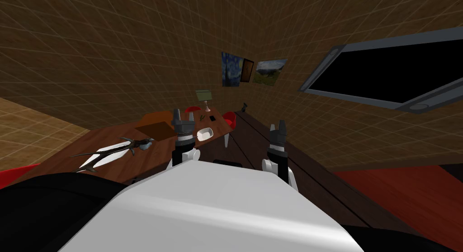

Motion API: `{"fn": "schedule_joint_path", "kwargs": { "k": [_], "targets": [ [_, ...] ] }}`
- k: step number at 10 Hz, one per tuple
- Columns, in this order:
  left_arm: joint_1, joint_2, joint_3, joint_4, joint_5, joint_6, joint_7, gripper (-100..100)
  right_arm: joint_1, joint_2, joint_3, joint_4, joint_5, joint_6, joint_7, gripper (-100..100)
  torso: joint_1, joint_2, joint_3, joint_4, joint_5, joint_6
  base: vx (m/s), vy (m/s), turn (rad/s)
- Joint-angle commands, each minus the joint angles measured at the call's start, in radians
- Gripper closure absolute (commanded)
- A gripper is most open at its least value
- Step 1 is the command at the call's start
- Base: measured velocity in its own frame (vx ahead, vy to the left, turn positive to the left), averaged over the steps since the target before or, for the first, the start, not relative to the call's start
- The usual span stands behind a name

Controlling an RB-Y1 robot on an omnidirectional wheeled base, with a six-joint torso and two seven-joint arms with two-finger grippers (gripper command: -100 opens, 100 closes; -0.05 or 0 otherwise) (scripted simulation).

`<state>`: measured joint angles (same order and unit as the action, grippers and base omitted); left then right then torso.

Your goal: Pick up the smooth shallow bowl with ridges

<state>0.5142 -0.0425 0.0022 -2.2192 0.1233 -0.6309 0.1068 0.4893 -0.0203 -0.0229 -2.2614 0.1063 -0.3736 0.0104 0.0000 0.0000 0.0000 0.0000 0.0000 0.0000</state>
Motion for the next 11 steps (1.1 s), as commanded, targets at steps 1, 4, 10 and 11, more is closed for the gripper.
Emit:
{"fn": "schedule_joint_path", "kwargs": {
  "k": [1,4,10,11],
  "targets": [
    [0.0,0.04,0.0,0.007,0.003,0.015,0.002,-100,0.0,0.0,0.0,0.0,0.0,0.0,0.0,0,0.0,0.0,0.0,0.0,0.0,0.0,0.01,-0.004,0.026],
    [0.003,0.121,0.0,0.036,0.012,0.075,0.009,-100,0.0,0.0,0.0,0.0,0.0,0.0,0.0,0,-0.001,-0.002,-0.001,0.0,0.0,0.0,0.036,-0.022,0.051],
    [0.013,0.197,-0.005,0.116,0.039,0.234,0.031,-100,0.0,0.0,0.0,0.0,0.0,0.0,0.0,0,-0.001,-0.003,-0.002,-0.001,0.0,0.0,0.05,-0.032,0.071],
    [0.013,0.197,-0.005,0.116,0.039,0.247,0.031,-100,0.0,0.0,0.0,0.0,0.0,0.0,0.0,0,-0.002,-0.004,-0.002,-0.001,0.0,0.0,0.045,-0.035,0.047]
  ]
}}
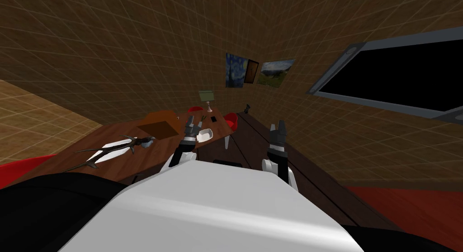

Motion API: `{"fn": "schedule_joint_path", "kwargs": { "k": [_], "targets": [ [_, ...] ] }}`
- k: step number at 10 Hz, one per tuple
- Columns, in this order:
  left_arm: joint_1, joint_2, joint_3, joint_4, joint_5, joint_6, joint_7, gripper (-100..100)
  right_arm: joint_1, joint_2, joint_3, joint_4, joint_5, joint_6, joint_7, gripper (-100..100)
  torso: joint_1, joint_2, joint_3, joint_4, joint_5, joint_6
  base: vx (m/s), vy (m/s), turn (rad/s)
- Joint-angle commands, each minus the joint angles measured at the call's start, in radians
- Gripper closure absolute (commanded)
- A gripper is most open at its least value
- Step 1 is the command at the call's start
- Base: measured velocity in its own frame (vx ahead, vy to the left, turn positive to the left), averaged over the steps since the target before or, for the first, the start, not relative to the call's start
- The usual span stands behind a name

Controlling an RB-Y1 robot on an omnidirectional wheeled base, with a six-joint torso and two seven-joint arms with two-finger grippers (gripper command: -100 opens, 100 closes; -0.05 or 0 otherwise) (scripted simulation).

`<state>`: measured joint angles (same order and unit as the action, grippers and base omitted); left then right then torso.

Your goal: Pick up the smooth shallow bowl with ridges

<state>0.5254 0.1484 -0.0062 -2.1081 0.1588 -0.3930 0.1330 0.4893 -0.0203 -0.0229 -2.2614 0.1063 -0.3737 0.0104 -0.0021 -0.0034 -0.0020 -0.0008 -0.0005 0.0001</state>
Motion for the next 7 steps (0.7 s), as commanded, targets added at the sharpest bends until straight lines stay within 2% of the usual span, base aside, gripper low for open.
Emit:
{"fn": "schedule_joint_path", "kwargs": {
  "k": [1,2,3,4,6,7],
  "targets": [
    [0.004,0.013,0.002,0.023,0.01,0.05,0.01,-100,0.0,0.0,0.0,0.0,0.0,0.0,0.0,0,0.0,0.0,0.0,0.0,0.0,0.0,0.044,-0.034,0.062],
    [0.004,0.013,0.002,0.023,0.01,0.05,0.01,-100,0.0,0.0,0.0,0.0,0.0,0.0,0.0,0,0.0,0.0,0.0,0.0,0.0,0.0,0.038,-0.023,0.039],
    [0.007,0.018,0.0,0.042,0.016,0.083,0.016,-100,0.0,0.0,0.0,0.0,0.0,0.0,0.0,0,0.001,0.001,0.0,0.0,0.0,0.0,0.04,-0.027,0.068],
    [0.007,0.018,0.0,0.042,0.016,0.093,0.016,-100,0.0,0.0,0.0,0.0,0.0,0.0,0.0,0,0.001,0.0,0.0,0.0,0.0,0.0,0.04,-0.025,0.037],
    [0.013,0.023,-0.002,0.08,0.028,0.166,0.028,-100,0.0,0.0,0.0,0.0,0.0,0.0,0.0,0,0.001,0.0,0.0,0.0,0.0,0.0,0.068,-0.033,0.101],
    [0.013,0.023,-0.002,0.08,0.028,0.18,0.028,-100,0.0,0.0,0.0,0.0,0.0,0.0,0.0,0,0.0,-0.002,-0.001,0.0,0.0,0.0,0.062,-0.037,0.03]
  ]
}}
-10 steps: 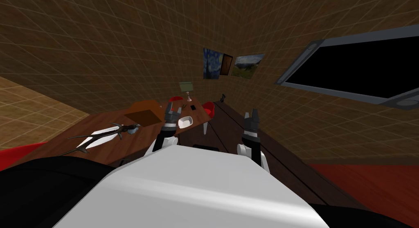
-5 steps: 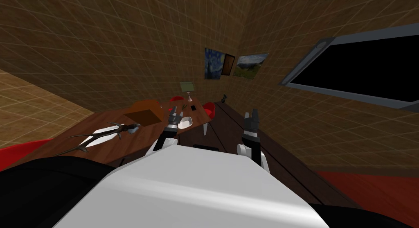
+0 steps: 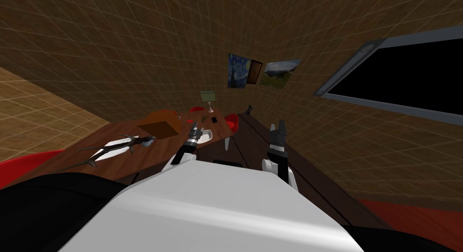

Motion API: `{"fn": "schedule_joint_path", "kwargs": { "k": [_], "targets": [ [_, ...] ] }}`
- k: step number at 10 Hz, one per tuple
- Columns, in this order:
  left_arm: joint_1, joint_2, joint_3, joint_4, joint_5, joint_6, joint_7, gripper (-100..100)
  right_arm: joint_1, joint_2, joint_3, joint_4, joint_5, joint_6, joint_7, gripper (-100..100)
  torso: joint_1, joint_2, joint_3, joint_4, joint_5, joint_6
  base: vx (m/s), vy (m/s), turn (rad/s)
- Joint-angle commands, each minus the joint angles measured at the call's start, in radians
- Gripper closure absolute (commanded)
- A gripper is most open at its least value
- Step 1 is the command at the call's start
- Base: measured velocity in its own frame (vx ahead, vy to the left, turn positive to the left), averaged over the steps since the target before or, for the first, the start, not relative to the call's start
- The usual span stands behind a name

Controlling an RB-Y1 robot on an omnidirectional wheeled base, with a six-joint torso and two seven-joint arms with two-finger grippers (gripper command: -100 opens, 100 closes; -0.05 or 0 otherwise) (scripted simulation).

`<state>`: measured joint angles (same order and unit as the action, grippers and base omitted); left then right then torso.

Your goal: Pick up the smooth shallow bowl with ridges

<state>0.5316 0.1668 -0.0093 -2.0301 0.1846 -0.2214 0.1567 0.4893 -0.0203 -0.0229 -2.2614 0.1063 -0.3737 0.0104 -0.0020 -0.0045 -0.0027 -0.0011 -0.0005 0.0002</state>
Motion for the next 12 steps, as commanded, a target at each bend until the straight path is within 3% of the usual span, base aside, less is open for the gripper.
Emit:
{"fn": "schedule_joint_path", "kwargs": {
  "k": [1,10,12],
  "targets": [
    [0.009,0.005,0.0,0.021,0.009,0.05,0.01,-100,0.0,0.0,0.0,0.0,0.0,0.0,0.0,0,0.0,0.0,0.0,0.0,0.0,0.0,0.048,-0.029,0.055],
    [0.014,-0.007,0.008,0.141,0.048,0.314,0.036,-100,0.0,0.0,0.0,0.0,0.0,0.0,0.0,0,0.0,0.001,0.0,0.0,0.0,0.0,0.056,-0.043,0.062],
    [0.012,-0.01,0.013,0.157,0.053,0.351,0.036,-100,0.0,0.0,0.0,0.0,0.0,0.0,0.0,0,0.001,0.001,0.001,0.0,0.0,0.0,0.034,-0.03,0.021]
  ]
}}
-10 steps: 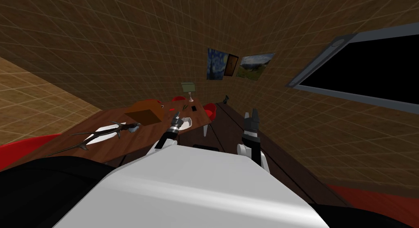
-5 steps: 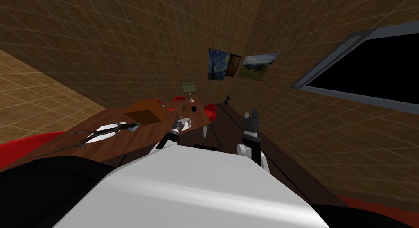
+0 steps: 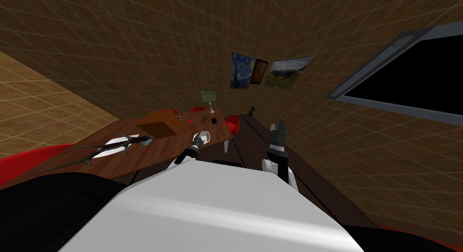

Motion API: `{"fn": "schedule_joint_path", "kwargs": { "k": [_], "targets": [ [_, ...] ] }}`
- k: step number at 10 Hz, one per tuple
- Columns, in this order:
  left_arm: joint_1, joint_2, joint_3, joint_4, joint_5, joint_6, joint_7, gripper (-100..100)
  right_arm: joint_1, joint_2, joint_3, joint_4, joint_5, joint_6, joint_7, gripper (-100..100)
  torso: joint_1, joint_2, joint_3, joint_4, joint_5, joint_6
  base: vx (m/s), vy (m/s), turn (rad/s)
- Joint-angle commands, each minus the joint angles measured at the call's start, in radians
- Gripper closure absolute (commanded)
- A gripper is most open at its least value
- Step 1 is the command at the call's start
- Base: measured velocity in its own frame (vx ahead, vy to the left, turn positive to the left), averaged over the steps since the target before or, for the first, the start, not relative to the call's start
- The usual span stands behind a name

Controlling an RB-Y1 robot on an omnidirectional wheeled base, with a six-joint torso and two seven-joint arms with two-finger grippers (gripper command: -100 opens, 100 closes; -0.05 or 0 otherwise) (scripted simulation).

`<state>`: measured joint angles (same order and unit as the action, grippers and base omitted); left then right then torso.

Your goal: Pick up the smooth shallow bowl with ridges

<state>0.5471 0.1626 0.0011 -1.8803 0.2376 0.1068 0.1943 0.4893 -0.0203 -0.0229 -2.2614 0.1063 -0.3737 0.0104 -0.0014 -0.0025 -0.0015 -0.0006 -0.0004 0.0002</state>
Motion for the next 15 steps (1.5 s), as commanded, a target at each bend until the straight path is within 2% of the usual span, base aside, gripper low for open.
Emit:
{"fn": "schedule_joint_path", "kwargs": {
  "k": [1,7,10,11,15],
  "targets": [
    [-0.007,-0.009,0.008,0.024,0.005,0.05,-0.002,-100,0.0,0.0,0.0,0.0,0.0,0.0,0.0,0,0.0,0.0,0.0,0.0,0.0,0.0,0.037,-0.033,0.032],
    [-0.04,-0.033,0.058,0.114,0.031,0.183,-0.02,-100,0.0,0.0,0.0,0.0,0.0,0.0,0.0,0,0.001,0.001,0.0,0.0,0.0,0.0,0.028,-0.025,0.004],
    [-0.061,-0.044,0.087,0.154,0.043,0.233,-0.033,-100,0.0,0.0,0.0,0.0,0.0,0.0,0.0,0,0.001,0.001,0.001,0.0,0.0,0.0,0.015,-0.012,-0.015],
    [-0.074,-0.048,0.105,0.179,0.05,0.262,-0.042,-100,0.0,0.0,0.0,0.0,0.0,0.0,0.0,0,0.001,0.001,0.001,0.0,0.0,0.0,0.015,-0.015,-0.03],
    [-0.101,-0.039,0.143,0.232,0.067,0.328,-0.061,-100,0.0,0.0,0.0,0.0,0.0,0.0,0.0,0,0.001,0.001,0.001,0.0,0.0,0.0,0.018,-0.014,-0.013]
  ]
}}
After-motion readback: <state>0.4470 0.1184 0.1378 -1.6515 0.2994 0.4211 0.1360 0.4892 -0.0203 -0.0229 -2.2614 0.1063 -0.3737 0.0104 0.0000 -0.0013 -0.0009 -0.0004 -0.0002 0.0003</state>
